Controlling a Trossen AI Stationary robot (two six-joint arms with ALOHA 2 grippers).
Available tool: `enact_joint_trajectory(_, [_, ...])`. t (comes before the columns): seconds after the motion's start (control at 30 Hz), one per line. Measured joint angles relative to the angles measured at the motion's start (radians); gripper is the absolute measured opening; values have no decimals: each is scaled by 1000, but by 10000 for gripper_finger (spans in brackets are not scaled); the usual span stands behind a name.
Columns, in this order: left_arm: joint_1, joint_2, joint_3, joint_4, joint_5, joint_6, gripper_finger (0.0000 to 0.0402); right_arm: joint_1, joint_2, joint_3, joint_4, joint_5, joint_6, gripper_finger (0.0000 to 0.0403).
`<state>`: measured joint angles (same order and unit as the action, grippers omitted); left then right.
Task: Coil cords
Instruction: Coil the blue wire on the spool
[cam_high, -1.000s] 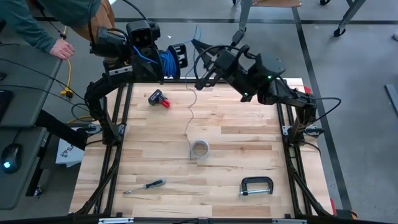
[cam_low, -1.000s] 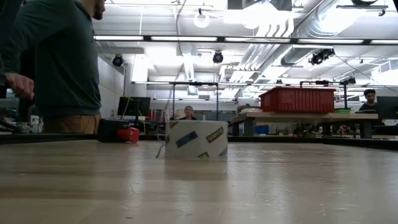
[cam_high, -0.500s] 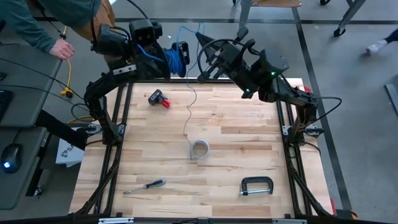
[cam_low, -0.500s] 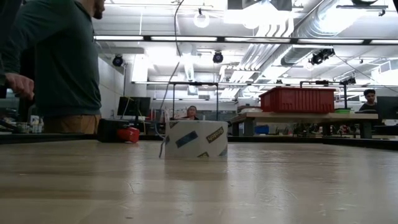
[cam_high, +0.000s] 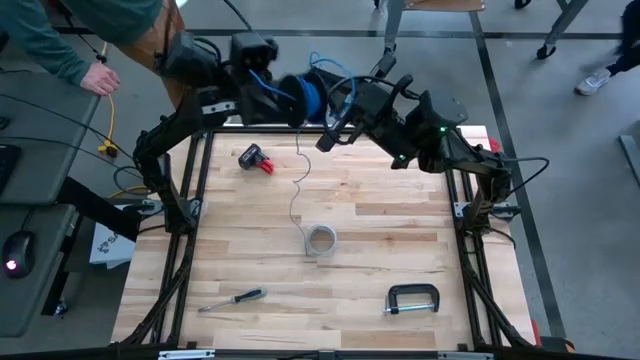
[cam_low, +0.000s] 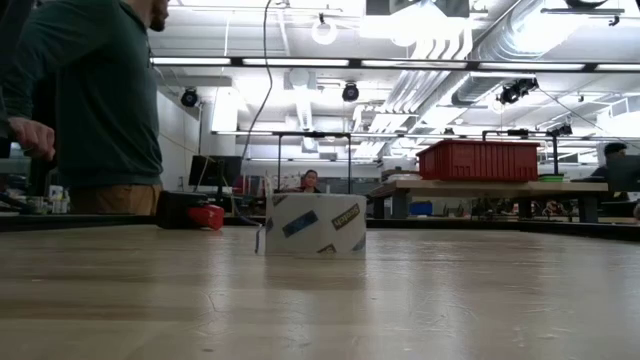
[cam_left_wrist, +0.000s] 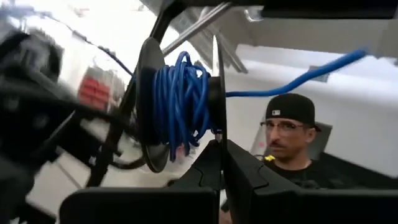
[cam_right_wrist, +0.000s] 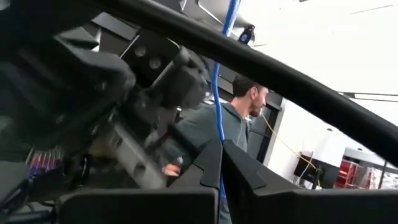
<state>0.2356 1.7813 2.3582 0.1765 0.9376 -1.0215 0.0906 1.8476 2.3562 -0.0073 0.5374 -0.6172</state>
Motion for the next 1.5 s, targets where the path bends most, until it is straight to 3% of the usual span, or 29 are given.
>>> enact_joint_trajectory(0.3, [-8,4,-2,-60,23,-181,0,45,-14,0,-62,40,-10,1])
enact_joint_trajectory(0.5, [-7,4,-1,-156,40,-240,0,70,-41,0,-177,130,-13,0])
enact_joint_trajectory(0.77, [-7,6,-3,-289,47,-241,0,103,-51,0,-400,285,105,0])
enact_joint_trajectory(0.97, [-31,6,-3,-289,94,-319,0,107,-71,0,-534,254,327,0])
enact_joint_trajectory(1.17, [-47,16,-3,-347,101,-300,0,113,-74,0,-649,143,544,0])
enact_joint_trajectory(1.37, [-48,16,-3,-360,133,-305,0,140,-82,-1,-776,139,672,0])
enact_joint_trajectory(1.5, [-32,17,-3,-238,134,-330,0,150,-99,-1,-781,202,671,0])
